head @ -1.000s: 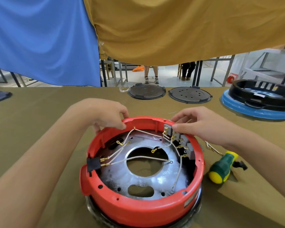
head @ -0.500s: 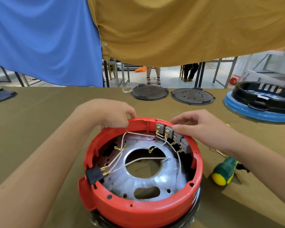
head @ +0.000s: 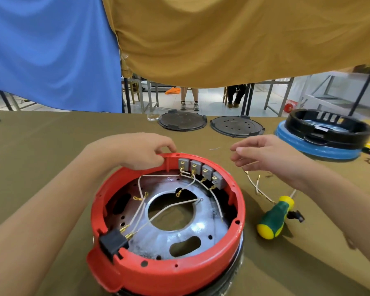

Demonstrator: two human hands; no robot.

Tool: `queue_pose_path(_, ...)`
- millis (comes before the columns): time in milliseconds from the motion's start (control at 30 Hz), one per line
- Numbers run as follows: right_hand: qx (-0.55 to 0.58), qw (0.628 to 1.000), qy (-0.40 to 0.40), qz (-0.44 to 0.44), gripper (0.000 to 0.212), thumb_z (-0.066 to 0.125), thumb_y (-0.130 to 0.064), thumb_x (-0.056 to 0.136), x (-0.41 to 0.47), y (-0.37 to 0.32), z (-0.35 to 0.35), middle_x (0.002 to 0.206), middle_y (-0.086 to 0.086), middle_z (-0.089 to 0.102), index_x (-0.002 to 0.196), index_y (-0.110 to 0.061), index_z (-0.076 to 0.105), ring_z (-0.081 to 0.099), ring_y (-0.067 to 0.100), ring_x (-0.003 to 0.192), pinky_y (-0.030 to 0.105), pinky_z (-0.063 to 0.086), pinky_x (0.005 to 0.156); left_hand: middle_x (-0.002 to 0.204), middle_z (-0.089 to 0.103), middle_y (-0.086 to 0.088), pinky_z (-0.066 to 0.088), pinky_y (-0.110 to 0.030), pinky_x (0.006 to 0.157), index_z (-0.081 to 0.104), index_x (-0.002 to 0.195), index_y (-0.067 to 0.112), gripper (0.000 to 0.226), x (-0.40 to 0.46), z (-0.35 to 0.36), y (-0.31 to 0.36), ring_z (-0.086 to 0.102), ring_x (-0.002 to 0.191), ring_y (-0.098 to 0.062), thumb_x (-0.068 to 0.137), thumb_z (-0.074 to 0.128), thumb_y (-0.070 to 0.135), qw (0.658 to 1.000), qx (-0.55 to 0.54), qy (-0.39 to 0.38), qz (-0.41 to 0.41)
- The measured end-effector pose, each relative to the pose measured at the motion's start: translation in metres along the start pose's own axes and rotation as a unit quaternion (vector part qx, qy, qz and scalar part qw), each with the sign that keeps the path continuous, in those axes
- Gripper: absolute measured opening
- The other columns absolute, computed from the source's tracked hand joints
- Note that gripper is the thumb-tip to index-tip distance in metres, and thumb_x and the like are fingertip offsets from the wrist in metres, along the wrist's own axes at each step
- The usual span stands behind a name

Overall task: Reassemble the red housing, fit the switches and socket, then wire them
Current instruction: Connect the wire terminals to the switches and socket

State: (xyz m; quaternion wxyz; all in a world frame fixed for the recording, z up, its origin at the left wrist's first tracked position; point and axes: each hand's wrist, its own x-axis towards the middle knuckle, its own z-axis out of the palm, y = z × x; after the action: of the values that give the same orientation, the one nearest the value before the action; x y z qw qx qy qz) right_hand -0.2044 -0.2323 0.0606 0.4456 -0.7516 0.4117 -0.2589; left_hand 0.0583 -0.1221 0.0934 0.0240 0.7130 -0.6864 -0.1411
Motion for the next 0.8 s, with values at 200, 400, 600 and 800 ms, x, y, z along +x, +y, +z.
queue_pose_path(200,-0.189,0.977,0.048,0.084,0.015,0.063,-0.007,0.091,0.012,0.022,-0.038,0.092,0.007,0.07,0.104,-0.012,0.07,0.065,0.017,0.082,0.028,0.056,0.069,0.123,0.059,0.022,0.041,-0.034,0.104,0.052,0.13,0.04,0.029,0.008,0.018,0.005,0.054,0.114,-0.004,0.105,0.041,0.032,0.996,-0.024,0.023,0.086)
queue_pose_path(400,-0.326,0.937,-0.003,0.122,0.023,0.071,-0.04,0.087,0.014,0.031,-0.033,0.087,0.003,0.068,0.092,-0.019,0.064,0.066,0.017,0.08,0.03,0.056,0.065,0.116,0.064,0.024,0.044,-0.035,0.1,0.059,0.123,0.044,0.026,0.01,0.012,-0.001,0.058,0.107,-0.003,0.104,0.046,0.032,0.997,-0.009,0.041,0.06)
queue_pose_path(600,-0.384,0.914,0.05,0.123,0.034,0.075,-0.044,0.081,0.018,0.038,-0.011,0.082,0.005,0.067,0.085,-0.011,0.066,0.063,0.02,0.077,0.027,0.044,0.057,0.096,0.055,0.037,0.038,-0.025,0.087,0.059,0.122,0.046,0.025,0.012,0.013,-0.003,0.052,0.088,0.013,0.103,0.046,0.035,0.998,-0.007,0.051,0.039)
queue_pose_path(800,-0.159,0.983,0.083,0.042,0.026,0.066,-0.035,0.093,0.012,0.022,-0.021,0.074,0.002,0.069,0.081,-0.012,0.068,0.06,0.011,0.064,0.022,0.045,0.055,0.096,0.053,0.032,0.037,-0.026,0.082,0.056,0.123,0.044,0.024,0.009,0.009,-0.003,0.054,0.095,0.001,0.103,0.043,0.038,0.999,0.006,0.035,0.025)
